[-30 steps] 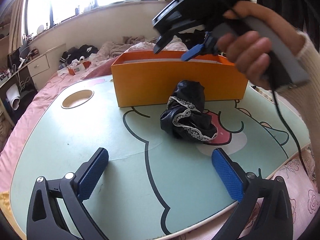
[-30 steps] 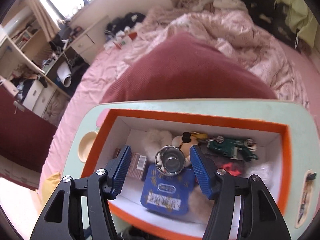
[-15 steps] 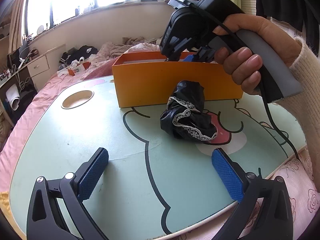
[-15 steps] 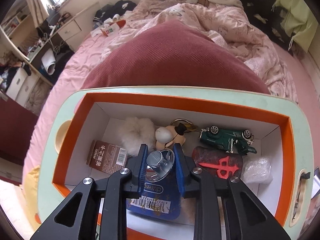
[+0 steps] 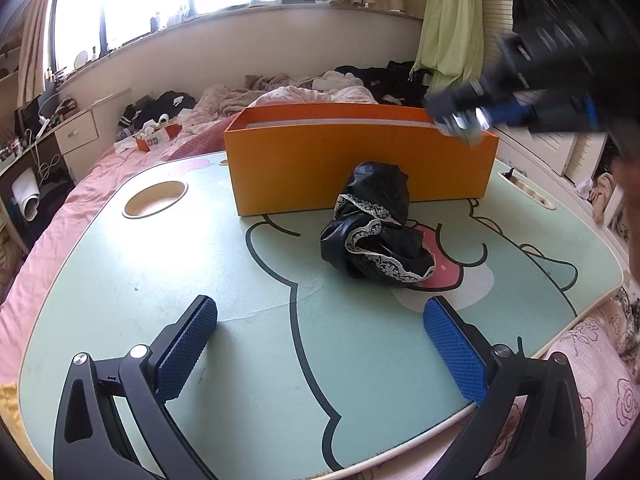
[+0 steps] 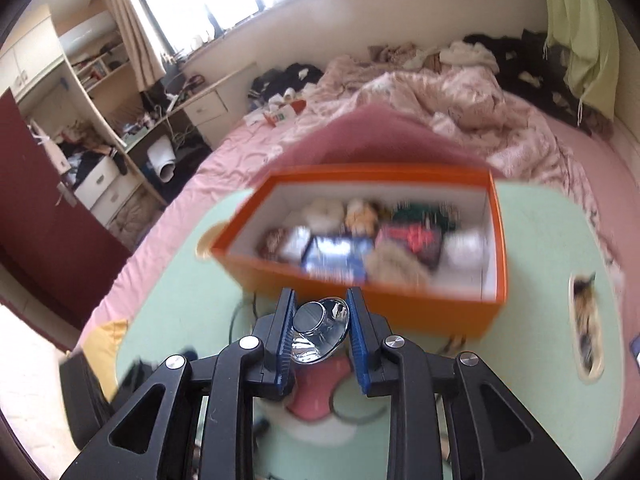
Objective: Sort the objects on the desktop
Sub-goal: 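Grasp the clear glass ornament with the right gripper and place it on the table, then reach the left gripper into the box and grasp the white fluffy pom-pom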
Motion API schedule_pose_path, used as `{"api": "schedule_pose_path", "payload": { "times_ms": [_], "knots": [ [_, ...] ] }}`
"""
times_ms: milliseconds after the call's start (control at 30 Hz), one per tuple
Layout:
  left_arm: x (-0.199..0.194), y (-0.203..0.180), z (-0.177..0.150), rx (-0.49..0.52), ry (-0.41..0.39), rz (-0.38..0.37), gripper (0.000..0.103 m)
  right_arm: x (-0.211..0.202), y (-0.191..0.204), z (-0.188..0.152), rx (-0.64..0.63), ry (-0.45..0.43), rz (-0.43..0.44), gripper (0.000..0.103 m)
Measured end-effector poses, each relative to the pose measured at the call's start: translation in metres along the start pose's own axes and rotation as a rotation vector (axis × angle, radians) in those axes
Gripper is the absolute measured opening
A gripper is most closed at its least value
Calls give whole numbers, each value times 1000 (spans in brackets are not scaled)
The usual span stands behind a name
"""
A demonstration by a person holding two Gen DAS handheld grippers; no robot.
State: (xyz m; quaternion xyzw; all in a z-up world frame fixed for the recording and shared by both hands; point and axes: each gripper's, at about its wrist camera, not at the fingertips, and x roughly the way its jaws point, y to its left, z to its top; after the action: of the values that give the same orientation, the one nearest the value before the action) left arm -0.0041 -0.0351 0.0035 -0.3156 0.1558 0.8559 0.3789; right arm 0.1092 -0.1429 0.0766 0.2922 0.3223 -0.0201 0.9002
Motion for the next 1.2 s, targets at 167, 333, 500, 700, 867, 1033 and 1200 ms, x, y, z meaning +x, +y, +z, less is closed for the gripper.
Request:
{"api": "schedule_pose_path", "payload": {
  "times_ms": [167,333,500,700,867,1033,1200],
  "knots": [
    [0,-1,1,16,0,-19,103,24,-7,-29,-29,43,-95,24],
    [0,-2,1,28,-1,-33,103,35,-31,-34,46,56,-73,41],
    [0,-2,1,43,-1,-51,103,2,-35,-48,22,-63,-115,67],
    [0,-2,1,57,-1,-66,103,-2,-40,-80,-52,-14,-223,73],
    [-2,-2,1,78,-2,-86,103,5,-40,-92,-147,-5,-301,99],
    [-2,-2,1,90,-2,-100,103,6,-44,-94,-144,-2,-303,103],
    [-3,0,4,109,19,-125,103,6,-43,-94,-144,-2,-303,103]
  ]
}}
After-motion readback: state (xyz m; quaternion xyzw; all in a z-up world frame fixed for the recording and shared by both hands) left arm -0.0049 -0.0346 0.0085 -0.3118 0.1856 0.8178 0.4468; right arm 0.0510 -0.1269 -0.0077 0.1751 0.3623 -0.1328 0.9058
